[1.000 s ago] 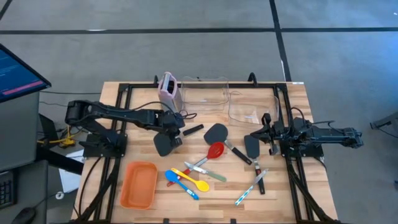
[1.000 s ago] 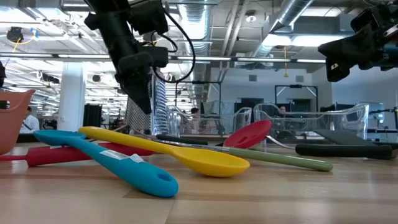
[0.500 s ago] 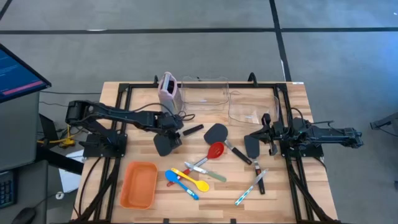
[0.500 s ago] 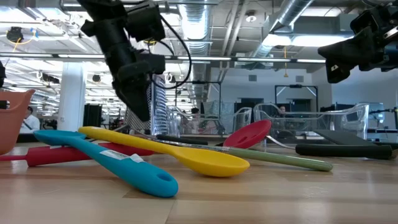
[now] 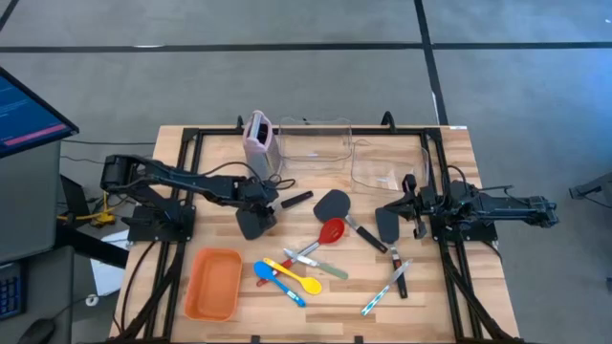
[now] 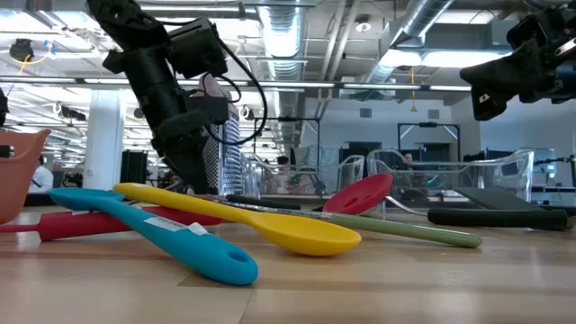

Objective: Pick & Place Kitchen Items
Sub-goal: Put the top left black spatula into the right transparent bin

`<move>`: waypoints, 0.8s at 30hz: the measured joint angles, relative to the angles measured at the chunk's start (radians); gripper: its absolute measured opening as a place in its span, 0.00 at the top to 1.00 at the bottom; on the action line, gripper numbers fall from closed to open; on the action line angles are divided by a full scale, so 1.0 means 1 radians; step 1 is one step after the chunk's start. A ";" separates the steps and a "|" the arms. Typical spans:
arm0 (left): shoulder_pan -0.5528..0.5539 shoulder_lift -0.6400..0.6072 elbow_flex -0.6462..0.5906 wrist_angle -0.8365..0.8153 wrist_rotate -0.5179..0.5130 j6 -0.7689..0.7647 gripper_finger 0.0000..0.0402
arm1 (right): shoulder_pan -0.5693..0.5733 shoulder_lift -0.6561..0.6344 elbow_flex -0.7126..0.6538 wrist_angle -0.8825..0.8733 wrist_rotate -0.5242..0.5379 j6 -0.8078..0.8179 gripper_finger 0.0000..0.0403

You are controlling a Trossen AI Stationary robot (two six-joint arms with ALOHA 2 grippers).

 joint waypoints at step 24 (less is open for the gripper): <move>0.000 0.144 -0.012 0.102 0.042 0.002 0.64 | 0.000 0.000 0.000 -0.001 0.000 0.001 0.98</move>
